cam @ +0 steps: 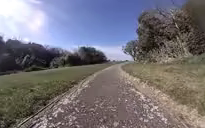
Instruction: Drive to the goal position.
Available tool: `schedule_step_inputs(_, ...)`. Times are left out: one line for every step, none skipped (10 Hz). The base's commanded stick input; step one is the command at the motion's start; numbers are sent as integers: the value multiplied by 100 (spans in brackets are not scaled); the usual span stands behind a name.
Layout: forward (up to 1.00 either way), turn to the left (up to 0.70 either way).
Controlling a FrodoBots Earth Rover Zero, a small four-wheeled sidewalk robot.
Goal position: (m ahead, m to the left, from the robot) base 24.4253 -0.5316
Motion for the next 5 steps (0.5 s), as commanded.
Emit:
schedule_step_inputs(70, -14)
schedule_step_inputs(70, 0)
schedule_step_inputs(70, 0)
schedule_step_inputs(70, 0)
schedule_step_inputs(70, 0)
